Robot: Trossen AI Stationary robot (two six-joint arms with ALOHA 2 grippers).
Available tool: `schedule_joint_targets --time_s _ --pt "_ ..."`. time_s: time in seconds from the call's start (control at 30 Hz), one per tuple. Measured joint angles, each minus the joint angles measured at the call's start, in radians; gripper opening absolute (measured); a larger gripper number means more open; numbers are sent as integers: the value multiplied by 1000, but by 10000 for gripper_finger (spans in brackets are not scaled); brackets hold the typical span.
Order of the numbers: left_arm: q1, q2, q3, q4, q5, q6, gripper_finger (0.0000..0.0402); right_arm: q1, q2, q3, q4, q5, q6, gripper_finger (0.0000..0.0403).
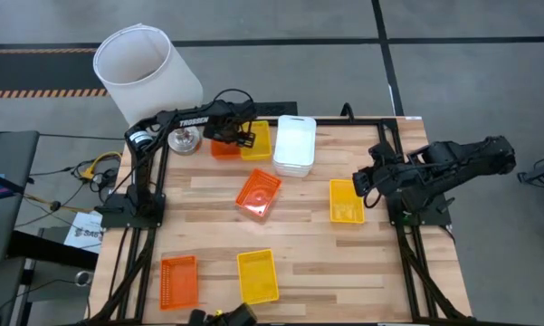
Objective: Stack baskets by color
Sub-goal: Adjust the top orange bin on the table, then stack the middle orange bin on top of the top orange bin
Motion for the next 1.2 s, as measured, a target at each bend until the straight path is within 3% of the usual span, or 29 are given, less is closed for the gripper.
schedule_joint_targets --time_s 0.2,0.47,0.7,0.87,1.0,1.2 --pt "-9 -21 0 8 34 14 208 -6 0 0 0 0 -1 131" --pt "-63 -154 0 -20 31 -27 208 -6 0 0 0 0 -3 131" --pt "-266 -245 0 -68 42 -83 208 -6 0 0 -1 0 -3 131" --pt "-427 -241 -3 -90 25 -163 208 -5 0 0 -1 -4 -23 131" --pt "-489 -227 -85 -45 1 -247 208 -5 0 0 -2 -6 -27 131" --pt "-475 -228 -205 43 -49 -322 208 -5 0 0 -3 -30 -54 131"
